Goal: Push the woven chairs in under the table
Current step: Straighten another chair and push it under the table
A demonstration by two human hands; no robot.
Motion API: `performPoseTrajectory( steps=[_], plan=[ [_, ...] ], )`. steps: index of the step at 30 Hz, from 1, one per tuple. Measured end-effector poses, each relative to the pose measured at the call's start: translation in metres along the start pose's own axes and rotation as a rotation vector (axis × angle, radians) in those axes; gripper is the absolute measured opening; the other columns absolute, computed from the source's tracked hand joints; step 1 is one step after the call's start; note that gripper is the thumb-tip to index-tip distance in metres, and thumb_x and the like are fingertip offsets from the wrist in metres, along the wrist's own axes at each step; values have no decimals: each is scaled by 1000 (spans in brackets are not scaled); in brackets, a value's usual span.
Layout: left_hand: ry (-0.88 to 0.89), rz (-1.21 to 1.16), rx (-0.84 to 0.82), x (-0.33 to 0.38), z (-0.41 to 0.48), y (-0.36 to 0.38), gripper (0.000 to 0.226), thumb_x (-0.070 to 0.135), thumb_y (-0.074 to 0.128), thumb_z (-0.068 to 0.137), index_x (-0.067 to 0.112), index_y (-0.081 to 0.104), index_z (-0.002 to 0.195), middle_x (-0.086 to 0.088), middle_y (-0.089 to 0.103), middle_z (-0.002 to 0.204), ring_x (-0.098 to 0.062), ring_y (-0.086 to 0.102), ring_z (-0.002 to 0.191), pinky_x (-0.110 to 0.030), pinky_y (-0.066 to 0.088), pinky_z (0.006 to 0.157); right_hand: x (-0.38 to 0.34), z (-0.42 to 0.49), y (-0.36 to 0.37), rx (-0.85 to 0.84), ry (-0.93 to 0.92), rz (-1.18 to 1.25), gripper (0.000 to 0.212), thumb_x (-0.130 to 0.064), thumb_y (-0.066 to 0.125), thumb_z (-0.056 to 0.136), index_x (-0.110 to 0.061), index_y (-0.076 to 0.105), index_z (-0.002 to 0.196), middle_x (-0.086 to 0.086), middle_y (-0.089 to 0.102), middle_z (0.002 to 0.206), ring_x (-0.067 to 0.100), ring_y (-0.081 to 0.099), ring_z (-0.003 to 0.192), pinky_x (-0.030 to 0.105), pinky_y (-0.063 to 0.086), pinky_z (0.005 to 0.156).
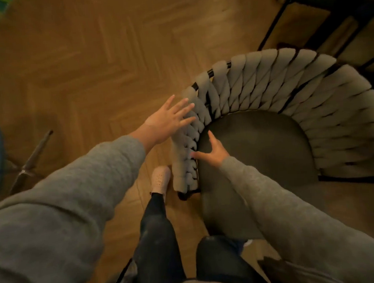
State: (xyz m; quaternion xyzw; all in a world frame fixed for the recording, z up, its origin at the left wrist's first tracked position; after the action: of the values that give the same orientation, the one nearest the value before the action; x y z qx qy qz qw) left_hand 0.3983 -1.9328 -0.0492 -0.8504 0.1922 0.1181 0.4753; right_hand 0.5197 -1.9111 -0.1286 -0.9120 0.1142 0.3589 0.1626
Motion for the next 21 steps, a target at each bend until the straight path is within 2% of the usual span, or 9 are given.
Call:
performPoseTrajectory(
  steps=[4, 7, 9, 12, 14, 16, 21],
  plan=[
    [226, 184, 43, -19, 46, 7, 69, 11, 51, 96, 22, 14, 154, -13, -5, 161, -34, -9, 148, -59, 0, 115, -13, 17, 23, 137, 84, 160, 118, -46, 80, 73, -17, 2, 156, 6, 9, 162, 26, 15, 147, 41, 26, 115],
    [404, 250, 108, -21, 60, 12, 57, 13, 51, 97, 23, 30, 149, -11, 12, 161, -35, -4, 148, -60, 1, 115, -25, 25, 52, 213, 192, 224, 118, -45, 81, 74, -17, 0, 156, 8, 11, 161, 29, 19, 146, 44, 28, 115],
    [473, 246, 179, -22, 62, 14, 50, 13, 49, 97, 22, 37, 145, -11, 24, 157, -37, 1, 148, -60, 4, 116, -30, 30, 69, 264, 251, 171, 113, -42, 79, 77, -18, 1, 156, 9, 16, 160, 30, 24, 145, 45, 30, 114],
    [533, 220, 235, -25, 62, 12, 41, 17, 46, 98, 20, 43, 139, -12, 36, 150, -37, 8, 147, -60, 9, 116, -36, 28, 69, 389, 322, 82, 84, -29, 66, 87, -19, 16, 154, 11, 37, 151, 33, 42, 133, 41, 39, 106],
    [543, 227, 248, -24, 58, 12, 41, 22, 47, 98, 21, 44, 138, -11, 39, 147, -36, 12, 146, -59, 14, 115, -44, 21, 69, 398, 344, 12, 67, -24, 60, 90, -18, 27, 148, 11, 49, 140, 33, 51, 124, 38, 41, 100],
    [554, 236, 258, -23, 53, 14, 41, 27, 48, 97, 22, 45, 138, -9, 41, 145, -34, 15, 145, -59, 18, 112, -47, 15, 72, 392, 366, -44, 62, -23, 60, 91, -17, 30, 145, 11, 52, 136, 34, 54, 121, 38, 42, 98],
    [570, 236, 286, -12, 21, 23, 40, 33, 48, 96, 23, 50, 134, -6, 46, 140, -33, 26, 140, -56, 25, 107, -43, -7, 96, 469, 441, -82, 64, -23, 57, 90, -18, 28, 147, 11, 57, 126, 32, 59, 110, 40, 49, 89]
  ],
)
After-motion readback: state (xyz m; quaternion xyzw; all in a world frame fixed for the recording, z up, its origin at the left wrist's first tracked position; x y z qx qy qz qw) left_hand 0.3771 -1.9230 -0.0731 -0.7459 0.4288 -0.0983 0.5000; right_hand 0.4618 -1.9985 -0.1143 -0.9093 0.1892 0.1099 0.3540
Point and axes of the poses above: each hand's wrist, its own z-axis towards the middle knuckle, its own y-axis out of the palm, x = y × z, the point moved 10 cm from there along z, towards the middle knuckle
